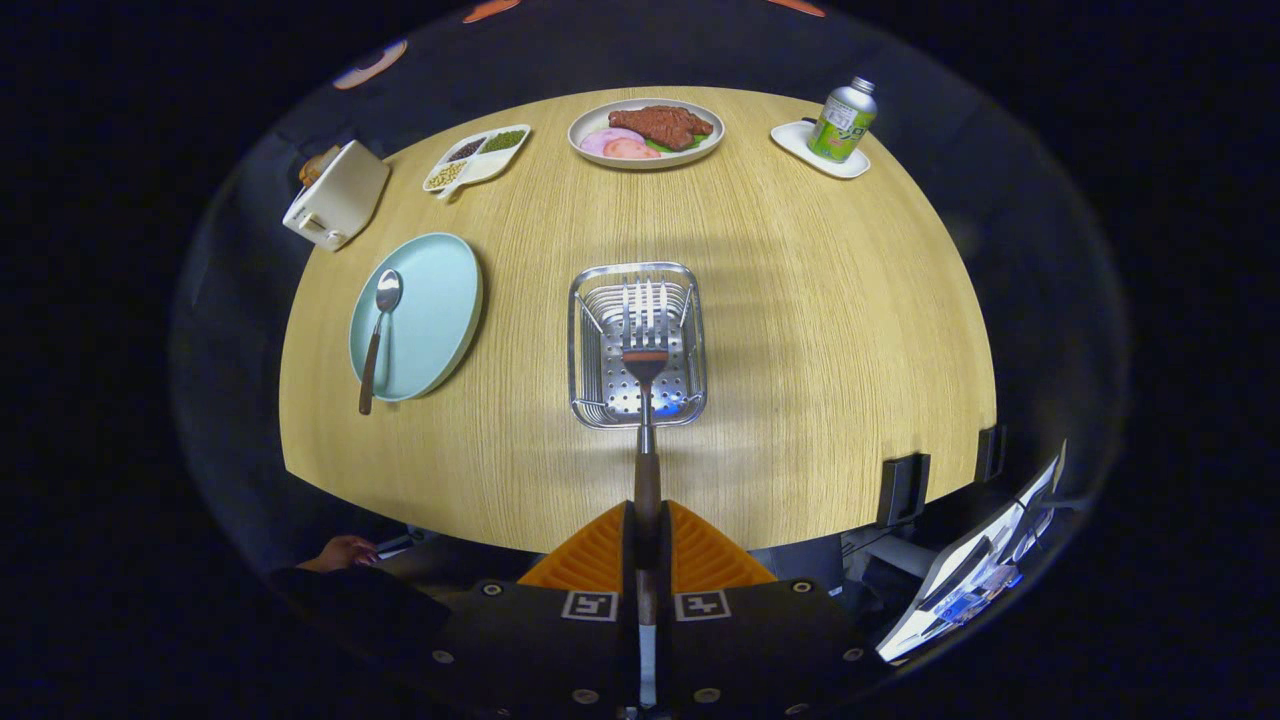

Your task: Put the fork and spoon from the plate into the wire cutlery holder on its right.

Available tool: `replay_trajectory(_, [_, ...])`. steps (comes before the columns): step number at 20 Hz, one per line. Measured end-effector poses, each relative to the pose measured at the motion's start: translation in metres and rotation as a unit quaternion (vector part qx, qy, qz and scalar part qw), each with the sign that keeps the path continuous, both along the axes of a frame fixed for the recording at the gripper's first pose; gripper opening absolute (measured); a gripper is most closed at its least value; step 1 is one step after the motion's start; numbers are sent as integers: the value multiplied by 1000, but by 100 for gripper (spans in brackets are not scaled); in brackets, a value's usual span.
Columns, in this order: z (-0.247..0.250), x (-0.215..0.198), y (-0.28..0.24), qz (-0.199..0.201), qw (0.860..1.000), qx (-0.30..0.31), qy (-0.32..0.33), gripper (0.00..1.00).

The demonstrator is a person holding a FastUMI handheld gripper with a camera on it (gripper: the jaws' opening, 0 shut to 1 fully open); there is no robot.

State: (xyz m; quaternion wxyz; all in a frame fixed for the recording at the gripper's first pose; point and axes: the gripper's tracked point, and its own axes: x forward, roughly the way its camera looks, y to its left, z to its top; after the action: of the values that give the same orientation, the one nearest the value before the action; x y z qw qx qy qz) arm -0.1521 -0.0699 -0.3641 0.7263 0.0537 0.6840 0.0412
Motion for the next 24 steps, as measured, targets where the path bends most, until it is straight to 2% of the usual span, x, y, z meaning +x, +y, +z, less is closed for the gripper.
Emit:
replay_trajectory(5, [-1,7,-4,-26,1000,14,8,9])
replay_trajectory(8, [6,16,-9,-36,999,19,-5,11])
replay_trajectory(12, [13,31,-17,-42,999,10,-31,19])
replay_trajectory(16, [23,46,-18,-71,996,15,-56,23])
replay_trajectory(18, [30,55,-21,-72,994,5,-79,28])
replay_trajectory(21, [51,70,-6,-66,991,14,-115,42])
replay_trajectory(24, [72,84,22,-60,987,42,-143,43])
